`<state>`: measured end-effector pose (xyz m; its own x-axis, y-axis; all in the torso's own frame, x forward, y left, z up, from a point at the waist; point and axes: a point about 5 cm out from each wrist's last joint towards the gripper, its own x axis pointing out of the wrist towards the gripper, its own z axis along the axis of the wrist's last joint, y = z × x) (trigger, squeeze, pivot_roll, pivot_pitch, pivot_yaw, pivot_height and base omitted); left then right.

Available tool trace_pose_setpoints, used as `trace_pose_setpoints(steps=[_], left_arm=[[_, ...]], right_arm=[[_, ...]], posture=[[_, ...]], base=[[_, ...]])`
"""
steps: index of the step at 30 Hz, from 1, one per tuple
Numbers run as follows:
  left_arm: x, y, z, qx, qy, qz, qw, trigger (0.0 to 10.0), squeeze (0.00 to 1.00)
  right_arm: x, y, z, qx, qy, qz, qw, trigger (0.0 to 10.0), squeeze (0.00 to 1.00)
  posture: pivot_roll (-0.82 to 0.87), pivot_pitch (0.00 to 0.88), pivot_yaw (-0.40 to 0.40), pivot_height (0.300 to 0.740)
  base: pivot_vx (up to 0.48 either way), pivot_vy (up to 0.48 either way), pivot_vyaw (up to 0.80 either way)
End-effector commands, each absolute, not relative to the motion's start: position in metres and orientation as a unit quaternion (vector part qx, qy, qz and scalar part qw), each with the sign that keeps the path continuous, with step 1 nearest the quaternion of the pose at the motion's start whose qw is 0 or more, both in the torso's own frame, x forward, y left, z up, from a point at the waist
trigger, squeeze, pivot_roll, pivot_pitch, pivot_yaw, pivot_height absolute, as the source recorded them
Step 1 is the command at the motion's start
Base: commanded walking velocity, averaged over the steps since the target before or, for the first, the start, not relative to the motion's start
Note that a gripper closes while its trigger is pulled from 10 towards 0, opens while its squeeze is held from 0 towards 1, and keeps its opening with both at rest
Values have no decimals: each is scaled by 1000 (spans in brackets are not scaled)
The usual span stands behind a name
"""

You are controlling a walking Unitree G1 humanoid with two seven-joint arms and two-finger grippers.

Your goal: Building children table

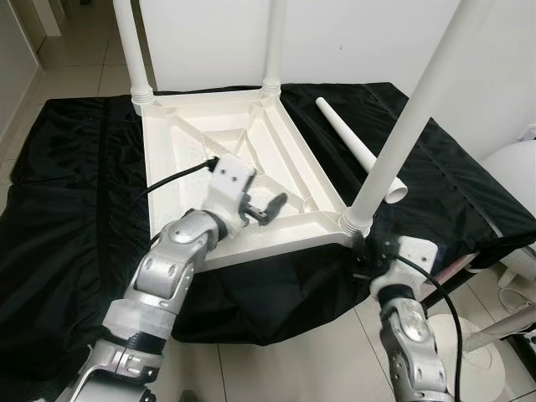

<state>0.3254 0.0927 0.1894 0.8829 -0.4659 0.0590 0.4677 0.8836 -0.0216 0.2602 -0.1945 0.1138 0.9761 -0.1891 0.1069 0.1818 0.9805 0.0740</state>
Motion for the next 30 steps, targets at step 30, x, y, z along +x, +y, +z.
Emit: trace_pose_setpoints(steps=[30], left_arm=[[282, 87, 171, -16, -144, -316, 938, 10000, 0]], right_arm=[[267, -184, 143, 4, -101, 106, 989, 10000, 0]], posture=[[-54, 63, 19, 740]], base=[[0, 0, 0]])
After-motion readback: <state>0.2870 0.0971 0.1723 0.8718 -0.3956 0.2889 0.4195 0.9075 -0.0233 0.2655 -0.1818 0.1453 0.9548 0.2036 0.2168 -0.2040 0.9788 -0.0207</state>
